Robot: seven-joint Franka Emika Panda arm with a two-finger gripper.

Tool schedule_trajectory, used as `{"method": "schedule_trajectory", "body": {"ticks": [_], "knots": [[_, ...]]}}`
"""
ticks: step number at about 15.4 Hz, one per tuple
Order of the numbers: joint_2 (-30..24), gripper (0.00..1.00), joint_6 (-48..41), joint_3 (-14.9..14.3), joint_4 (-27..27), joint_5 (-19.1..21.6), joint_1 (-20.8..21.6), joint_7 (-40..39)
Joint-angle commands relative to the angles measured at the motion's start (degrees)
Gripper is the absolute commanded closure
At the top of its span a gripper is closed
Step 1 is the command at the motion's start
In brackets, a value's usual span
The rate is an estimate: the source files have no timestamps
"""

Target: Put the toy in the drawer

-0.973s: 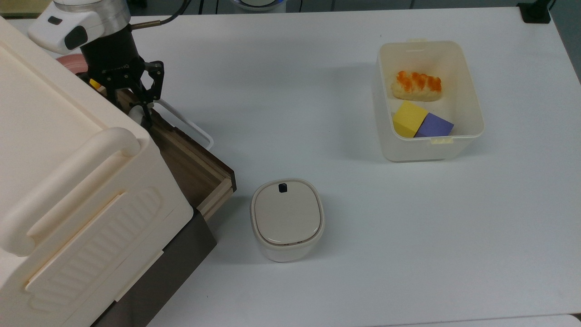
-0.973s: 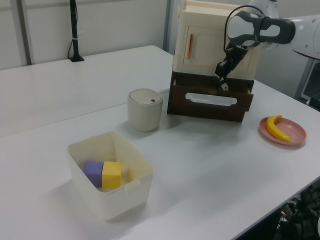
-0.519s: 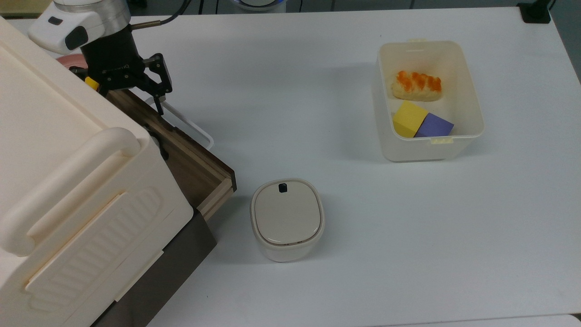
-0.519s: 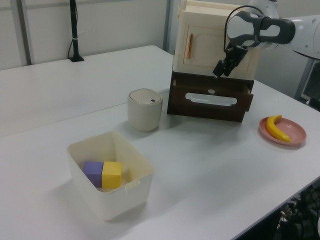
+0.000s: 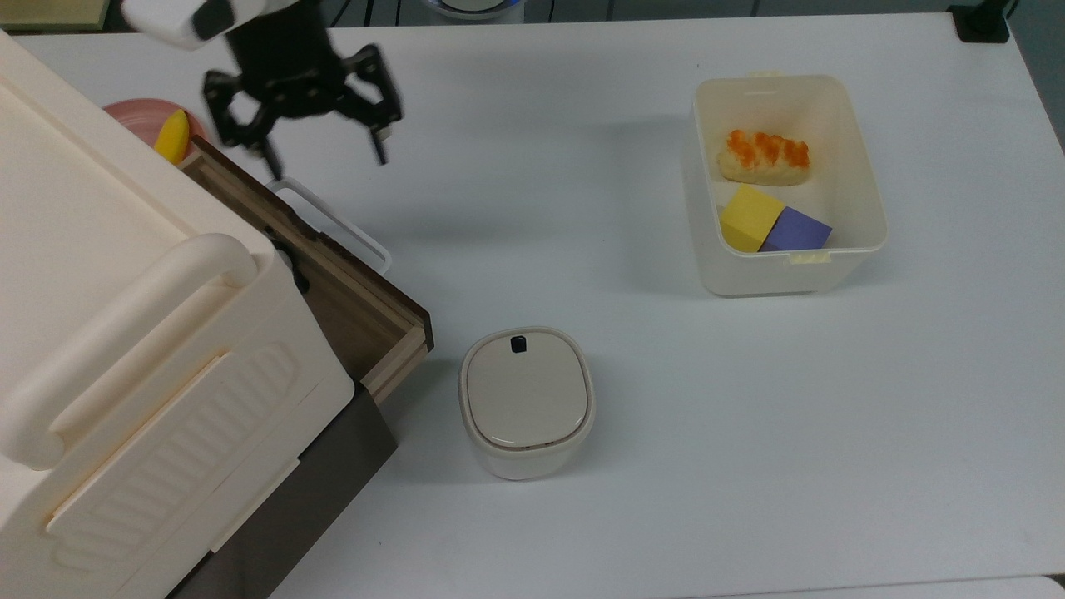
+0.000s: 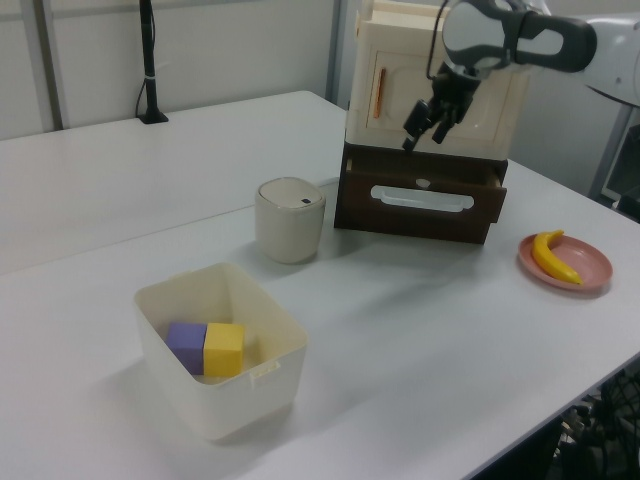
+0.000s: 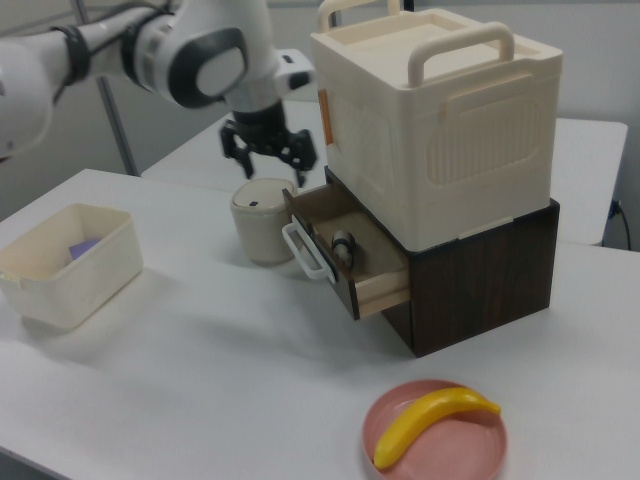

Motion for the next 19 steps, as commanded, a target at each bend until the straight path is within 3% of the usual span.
{"method": "schedule_trajectory", "body": {"ticks": [1,4,8,17,19], "knots": [[-4.30,0.00,-8.24,0.43,-1.12,-0.16,4.19,13.84],[-5.63,0.00,-8.78,0.52,-2.17,-3.05,7.71,26.50],[-6.60,0.00,-9.48,3.24,-5.33,-13.59,10.36,31.55],[-7.47,0.00,-9.48,2.55,-5.52,-13.79,10.62,31.11],[-8.35,0.00,-9.92,-0.42,-5.52,-13.61,12.28,30.94]]}}
